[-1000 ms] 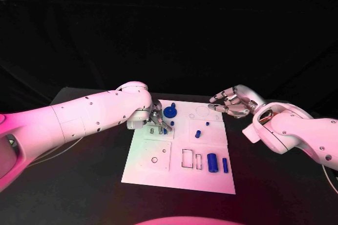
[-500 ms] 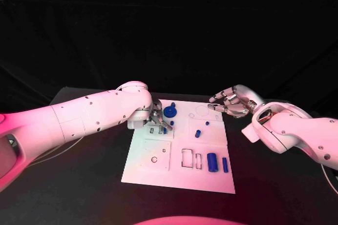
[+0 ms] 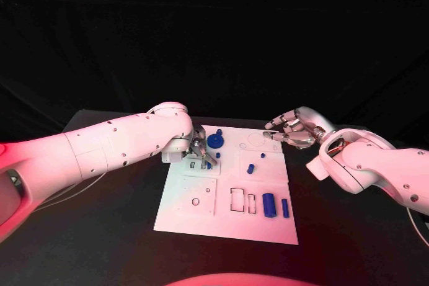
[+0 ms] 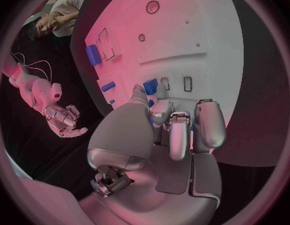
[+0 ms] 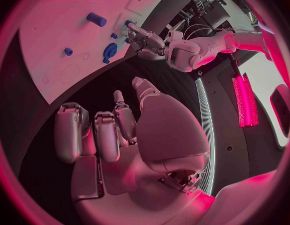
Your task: Assemble the parts on the task board
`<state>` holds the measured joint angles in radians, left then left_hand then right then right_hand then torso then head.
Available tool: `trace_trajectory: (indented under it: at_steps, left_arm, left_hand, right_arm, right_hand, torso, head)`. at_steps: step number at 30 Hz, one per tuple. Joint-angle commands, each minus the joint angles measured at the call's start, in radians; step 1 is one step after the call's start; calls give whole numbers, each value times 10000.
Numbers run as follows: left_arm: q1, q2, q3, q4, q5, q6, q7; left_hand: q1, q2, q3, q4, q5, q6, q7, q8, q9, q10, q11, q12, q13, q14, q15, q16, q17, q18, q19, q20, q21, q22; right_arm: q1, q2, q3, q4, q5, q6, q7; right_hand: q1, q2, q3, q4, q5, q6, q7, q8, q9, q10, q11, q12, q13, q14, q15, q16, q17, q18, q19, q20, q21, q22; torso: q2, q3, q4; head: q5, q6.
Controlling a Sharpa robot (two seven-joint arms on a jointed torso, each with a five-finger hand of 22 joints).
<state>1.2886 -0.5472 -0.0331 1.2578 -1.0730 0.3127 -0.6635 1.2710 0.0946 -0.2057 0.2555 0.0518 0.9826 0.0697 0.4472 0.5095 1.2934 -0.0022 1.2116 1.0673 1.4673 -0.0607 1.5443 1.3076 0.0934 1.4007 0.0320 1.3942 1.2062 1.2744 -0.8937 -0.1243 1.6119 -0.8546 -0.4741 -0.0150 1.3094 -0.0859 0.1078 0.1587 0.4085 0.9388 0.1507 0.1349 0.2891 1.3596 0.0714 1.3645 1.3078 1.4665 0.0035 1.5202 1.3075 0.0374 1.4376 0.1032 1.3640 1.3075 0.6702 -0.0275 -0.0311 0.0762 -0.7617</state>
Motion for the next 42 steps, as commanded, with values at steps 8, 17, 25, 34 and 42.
trace_trajectory:
  at_steps: [8, 17, 25, 34, 42]
  left_arm:
    - [4, 25, 10, 8, 173, 149, 100]
    - [4, 23, 10, -5, 554, 80, 184]
    - [6, -10, 10, -38, 873, 69, 191]
    - [7, -124, 10, 2, 1058, -9, 212]
    - [8, -424, 8, 251, 1501, -898, 345]
  left_hand:
    - [277, 163, 235, -70, -14, -102, -1, 85, 102, -7, -1, 22, 1, 886, -12, -42, 2253, -203, -52, 26, 64, 36]
    - [1101, 557, 1021, -525, -6, -254, -67, 50, 241, -56, -64, -39, -30, 886, -65, -47, 2257, -204, -69, -7, 90, 77]
    - [1657, 544, 2158, -923, 1, -382, -95, -64, 330, -122, -100, -160, -86, 889, -95, -49, 2266, -208, -83, -56, 111, 120]
    - [1671, -178, 4174, -1310, 7, -445, -58, -175, 447, -167, -91, -334, -178, 898, -94, -39, 2291, -209, -93, -62, 127, 165]
    - [149, -1678, 8403, -1990, -19, -419, -7, 173, 1037, 36, -105, -386, -196, 949, -76, 56, 2409, -212, -88, -34, 148, 225]
  right_arm:
    - [-14, 17, 0, -9, -98, 124, -4]
    - [-28, 30, -2, -24, -98, 152, -8]
    - [-32, 30, -4, -31, -98, 201, -31]
    - [-34, 28, -8, -35, -98, 234, -47]
    - [-50, 17, -13, -37, -98, 242, -51]
  right_hand:
    - [-56, 48, -9, 34, 83, 30, -4, 66, -10, -61, -42, -40, 183, 810, -85, -53, 1719, 185, -75, 5, -56, 1084]
    - [-56, 48, -9, 34, 83, 30, -4, 66, -10, -61, -42, -40, 183, 810, -85, -53, 1719, 185, -75, 5, -56, 1084]
    - [-56, 48, -9, 34, 83, 30, -4, 66, -10, -61, -42, -40, 183, 810, -85, -53, 1719, 185, -75, 5, -56, 1084]
    - [-52, 50, -8, 32, 90, 30, -4, 68, -11, -59, -43, -39, 185, 810, -86, -54, 1718, 185, -75, 4, -56, 1084]
    - [-42, 53, -5, 26, 103, 30, -5, 73, -12, -53, -44, -34, 191, 810, -88, -53, 1720, 184, -72, 2, -55, 1087]
  torso:
    - [-3, 4, 6]
    - [-7, 1, 3]
    - [-6, 8, 5]
    - [-8, 7, 7]
    - [-4, 18, 22]
  head:
    - [-10, -8]
    - [-8, -23]
    - [-5, -23]
    - [7, -4]
    - [18, 20]
